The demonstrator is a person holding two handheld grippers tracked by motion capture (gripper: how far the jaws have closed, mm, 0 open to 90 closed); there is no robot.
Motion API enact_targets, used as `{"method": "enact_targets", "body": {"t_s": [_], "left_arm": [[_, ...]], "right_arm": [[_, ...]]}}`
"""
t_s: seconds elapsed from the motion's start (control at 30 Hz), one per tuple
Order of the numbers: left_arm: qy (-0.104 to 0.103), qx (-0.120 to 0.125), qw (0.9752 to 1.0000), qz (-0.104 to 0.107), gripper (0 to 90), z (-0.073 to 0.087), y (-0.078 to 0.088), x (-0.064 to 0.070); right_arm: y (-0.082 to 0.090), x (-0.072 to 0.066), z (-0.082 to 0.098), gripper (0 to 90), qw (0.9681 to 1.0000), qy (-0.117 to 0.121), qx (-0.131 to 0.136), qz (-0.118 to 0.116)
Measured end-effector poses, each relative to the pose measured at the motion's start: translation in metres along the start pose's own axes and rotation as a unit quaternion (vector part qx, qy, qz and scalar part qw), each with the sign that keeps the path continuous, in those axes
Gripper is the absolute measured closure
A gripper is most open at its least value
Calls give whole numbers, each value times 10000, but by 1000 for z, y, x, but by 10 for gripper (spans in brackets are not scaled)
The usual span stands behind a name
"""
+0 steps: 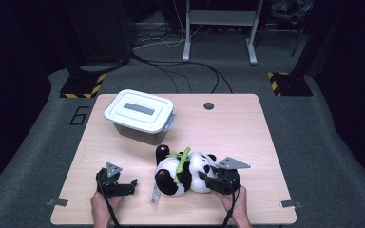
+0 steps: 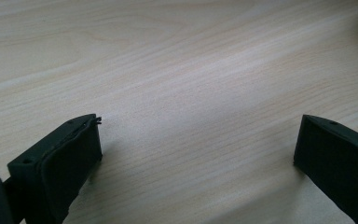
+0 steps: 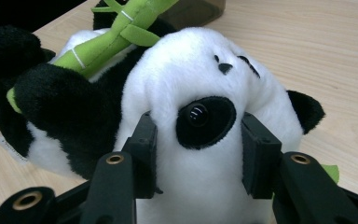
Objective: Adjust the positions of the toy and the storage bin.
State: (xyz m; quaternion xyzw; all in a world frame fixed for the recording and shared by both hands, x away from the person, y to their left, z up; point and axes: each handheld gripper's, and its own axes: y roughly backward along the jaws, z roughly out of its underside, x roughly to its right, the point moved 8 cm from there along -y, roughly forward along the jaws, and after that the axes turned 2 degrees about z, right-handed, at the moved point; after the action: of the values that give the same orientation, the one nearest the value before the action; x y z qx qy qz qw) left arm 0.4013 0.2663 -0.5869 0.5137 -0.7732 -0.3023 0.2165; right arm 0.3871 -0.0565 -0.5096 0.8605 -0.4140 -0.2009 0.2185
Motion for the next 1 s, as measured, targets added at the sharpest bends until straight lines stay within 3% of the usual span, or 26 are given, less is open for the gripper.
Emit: {"method": "enact_targets", "body": {"t_s": [0.4, 0.57, 0.7, 0.83, 1.0], "left_arm": [[1, -2, 10000, 0, 1, 0, 0, 0], [10, 3, 10000, 10, 1, 0, 0, 0], [24, 3, 10000, -10, 3, 0, 0, -1], [208, 13, 9996, -186, 10, -3, -2, -1], [322, 59, 9990, -308, 45, -4, -2, -2]], "right_arm": [[-22, -22, -10, 489, 9998, 157, -148, 54], [-27, -24, -13, 391, 9996, 195, -163, 104], [-23, -21, -14, 258, 9993, 316, -178, 32], [-12, -17, -15, 148, 9988, 492, -50, 33], [4, -5, -17, 70, 9982, 564, 174, 66]]}}
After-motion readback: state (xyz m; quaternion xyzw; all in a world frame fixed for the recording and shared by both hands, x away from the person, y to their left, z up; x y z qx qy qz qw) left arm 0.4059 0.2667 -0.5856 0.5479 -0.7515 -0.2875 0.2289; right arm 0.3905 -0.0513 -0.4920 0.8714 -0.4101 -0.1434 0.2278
